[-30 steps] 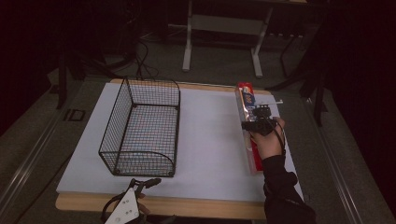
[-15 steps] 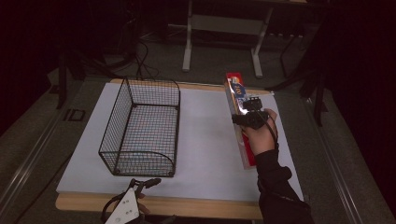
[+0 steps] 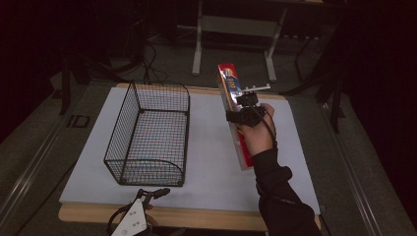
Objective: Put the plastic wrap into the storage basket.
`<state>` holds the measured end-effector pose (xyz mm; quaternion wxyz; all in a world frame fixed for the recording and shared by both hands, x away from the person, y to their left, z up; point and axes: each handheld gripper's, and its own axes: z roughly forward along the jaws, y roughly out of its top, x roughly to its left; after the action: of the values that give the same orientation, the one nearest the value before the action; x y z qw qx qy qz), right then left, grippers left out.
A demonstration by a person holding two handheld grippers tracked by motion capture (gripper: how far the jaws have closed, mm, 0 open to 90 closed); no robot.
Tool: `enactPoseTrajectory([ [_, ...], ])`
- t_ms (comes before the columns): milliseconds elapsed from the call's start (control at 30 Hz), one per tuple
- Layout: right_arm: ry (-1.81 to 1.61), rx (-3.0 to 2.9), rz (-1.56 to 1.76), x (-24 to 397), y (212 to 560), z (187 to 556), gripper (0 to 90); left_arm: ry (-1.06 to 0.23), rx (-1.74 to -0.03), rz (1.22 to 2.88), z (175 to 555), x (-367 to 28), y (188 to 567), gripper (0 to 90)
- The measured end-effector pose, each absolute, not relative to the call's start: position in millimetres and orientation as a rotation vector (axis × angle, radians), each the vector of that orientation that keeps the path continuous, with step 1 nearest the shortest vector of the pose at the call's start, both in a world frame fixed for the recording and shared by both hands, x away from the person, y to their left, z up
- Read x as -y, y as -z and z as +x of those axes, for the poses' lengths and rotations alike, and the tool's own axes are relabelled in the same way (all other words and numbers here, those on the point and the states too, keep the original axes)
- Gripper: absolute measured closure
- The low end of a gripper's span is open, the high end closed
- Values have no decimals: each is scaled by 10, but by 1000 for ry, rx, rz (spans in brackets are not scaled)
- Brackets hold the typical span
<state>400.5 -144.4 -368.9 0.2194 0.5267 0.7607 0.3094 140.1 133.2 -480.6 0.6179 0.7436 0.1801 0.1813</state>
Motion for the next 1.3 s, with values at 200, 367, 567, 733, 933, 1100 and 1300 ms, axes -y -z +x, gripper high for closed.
enactPoseTrajectory([
  [200,-888,-2126,1415,1210,3602,4022,386,-420,-415,1711,1399,-1342,4804,0],
  [367,-905,-2139,1392,1056,3554,4030,386,-417,-411,1710,1394,-1344,4802,0],
  [567,-932,-2157,1348,816,3460,4026,385,-417,-410,1706,1389,-1347,4799,0],
  [733,-959,-2162,1325,637,3379,4027,386,-417,-410,1704,1389,-1347,4800,0],
  [933,-996,-2175,1294,412,3320,4015,386,-416,-407,1704,1380,-1350,4795,0],
  [1100,-1027,-2193,1264,199,3288,4006,385,-413,-405,1702,1378,-1350,4795,0],
  [1300,-1072,-2218,1230,-51,3307,3988,385,-422,-414,1706,1385,-1361,4798,0],
])
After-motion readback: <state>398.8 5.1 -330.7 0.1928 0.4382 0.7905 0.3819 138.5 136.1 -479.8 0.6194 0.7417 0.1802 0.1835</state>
